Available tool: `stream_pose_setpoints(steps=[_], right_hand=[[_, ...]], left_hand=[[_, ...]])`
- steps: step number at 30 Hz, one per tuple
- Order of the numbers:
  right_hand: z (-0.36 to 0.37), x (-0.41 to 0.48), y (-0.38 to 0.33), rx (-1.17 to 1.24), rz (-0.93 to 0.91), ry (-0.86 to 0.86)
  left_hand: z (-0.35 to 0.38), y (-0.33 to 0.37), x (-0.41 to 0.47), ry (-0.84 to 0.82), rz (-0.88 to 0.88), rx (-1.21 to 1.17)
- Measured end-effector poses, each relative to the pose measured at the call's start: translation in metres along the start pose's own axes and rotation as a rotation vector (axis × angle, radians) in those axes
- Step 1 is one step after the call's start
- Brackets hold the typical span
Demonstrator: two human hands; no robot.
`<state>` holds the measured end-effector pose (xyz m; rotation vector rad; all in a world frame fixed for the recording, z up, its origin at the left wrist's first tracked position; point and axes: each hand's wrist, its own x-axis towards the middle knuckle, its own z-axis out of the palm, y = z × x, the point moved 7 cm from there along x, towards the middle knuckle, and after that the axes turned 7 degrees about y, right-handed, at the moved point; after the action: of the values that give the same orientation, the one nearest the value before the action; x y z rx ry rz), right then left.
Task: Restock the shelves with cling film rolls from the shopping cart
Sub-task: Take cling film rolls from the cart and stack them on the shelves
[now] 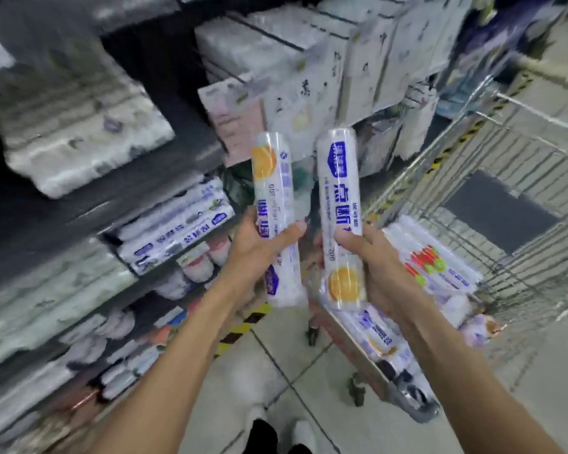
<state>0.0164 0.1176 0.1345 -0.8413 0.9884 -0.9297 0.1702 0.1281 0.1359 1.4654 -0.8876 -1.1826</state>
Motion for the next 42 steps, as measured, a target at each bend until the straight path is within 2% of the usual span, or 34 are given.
stream_pose_setpoints(steps=[5,11,19,24,32,38,42], right_hand=[[0.150,-0.046,-0.002,0.000,0.031,-0.299],[0.326,-0.135,0.025,-0.058,0.056,-0.585],[0.547,-0.260,0.103,0.099,0.106,-0.841],[0.644,-0.302,0.134,0.068,0.131,-0.923],[0.776,-0.293,0.162,0.019,0.065,-0.917],[0.857,-0.282,0.168,0.041,0.062,-0.901],[0.887,-0.270,0.165,0.020,0.022,-0.841]], left_hand=[[-0.130,0.062,-0.082,0.261,0.175,-0.005],[-0.308,0.098,-0.217,0.614,0.299,-0.011],[-0.526,0.103,-0.395,0.895,0.298,0.078],[-0.628,0.107,-0.446,0.982,0.305,0.175],[-0.778,0.133,-0.448,1.016,0.328,0.452],[-0.877,0.189,-0.433,1.025,0.403,0.882],[-0.932,0.228,-0.404,0.954,0.431,1.133]])
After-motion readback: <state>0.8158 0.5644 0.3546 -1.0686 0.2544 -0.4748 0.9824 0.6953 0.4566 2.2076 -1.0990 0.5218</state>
